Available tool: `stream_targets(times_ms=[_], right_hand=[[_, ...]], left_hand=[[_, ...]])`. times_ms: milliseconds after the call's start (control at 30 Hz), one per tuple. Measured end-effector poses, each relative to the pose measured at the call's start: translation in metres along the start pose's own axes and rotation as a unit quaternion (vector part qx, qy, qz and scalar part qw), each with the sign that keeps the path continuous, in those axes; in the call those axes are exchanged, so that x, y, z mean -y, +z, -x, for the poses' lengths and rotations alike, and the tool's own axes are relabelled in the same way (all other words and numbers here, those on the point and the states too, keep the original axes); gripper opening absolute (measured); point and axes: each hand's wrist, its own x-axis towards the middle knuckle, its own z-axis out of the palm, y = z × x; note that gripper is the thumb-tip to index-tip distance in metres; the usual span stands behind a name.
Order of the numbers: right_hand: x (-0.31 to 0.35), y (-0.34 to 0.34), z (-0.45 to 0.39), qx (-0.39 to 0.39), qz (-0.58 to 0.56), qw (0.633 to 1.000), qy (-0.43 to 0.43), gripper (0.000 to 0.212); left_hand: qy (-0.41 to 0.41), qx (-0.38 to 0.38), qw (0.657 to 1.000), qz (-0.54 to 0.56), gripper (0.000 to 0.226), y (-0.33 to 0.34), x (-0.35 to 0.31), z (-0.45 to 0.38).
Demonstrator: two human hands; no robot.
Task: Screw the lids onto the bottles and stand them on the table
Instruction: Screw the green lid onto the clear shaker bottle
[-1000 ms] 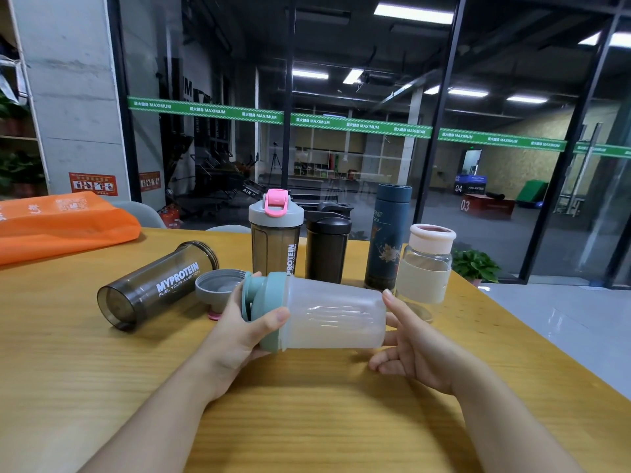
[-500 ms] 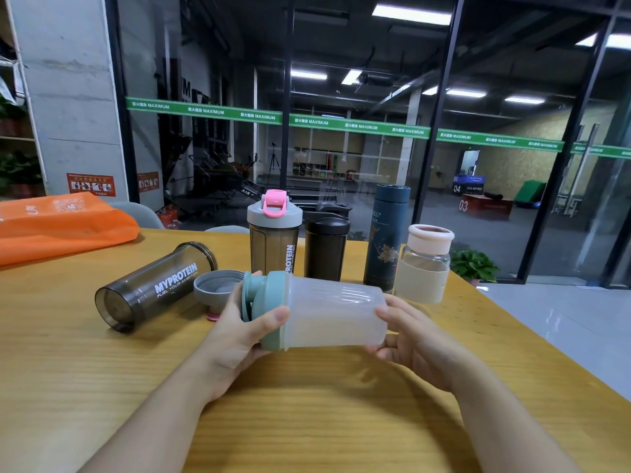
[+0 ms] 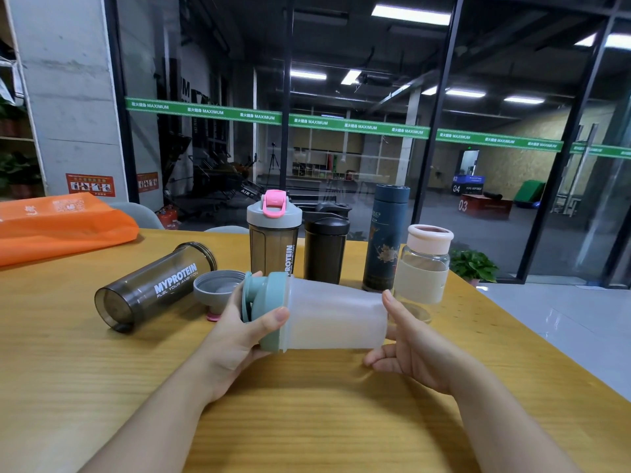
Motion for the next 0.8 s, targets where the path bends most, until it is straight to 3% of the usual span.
stream_targets(times_ms=[267,467,600,800], right_hand=[[0.0006,-0.0079,0.0041,0.049,0.028,0.995,-0.079,0.086],[-0.0013,-0.0071,0.0013,0.02,0.011,0.997,-0.068,0.057],[-0.0013,-0.0044,-0.0013,-0.026,0.025,0.999,-0.031,0.048],[-0.0015,-0.0048,-0.0025,-0.031,0.087,0.995,0.036,0.087]], left_hand=[[-0.001,-0.006,1.0,-0.003,0.123,-0.0009,0.0008,-0.0009],[-0.001,-0.006,1.0,0.0,0.126,-0.0003,0.0001,-0.001],[-0.004,-0.001,1.0,-0.002,0.125,0.0002,-0.0003,-0.0008],[-0.008,0.005,1.0,-0.01,0.124,0.0033,-0.0015,0.0006]])
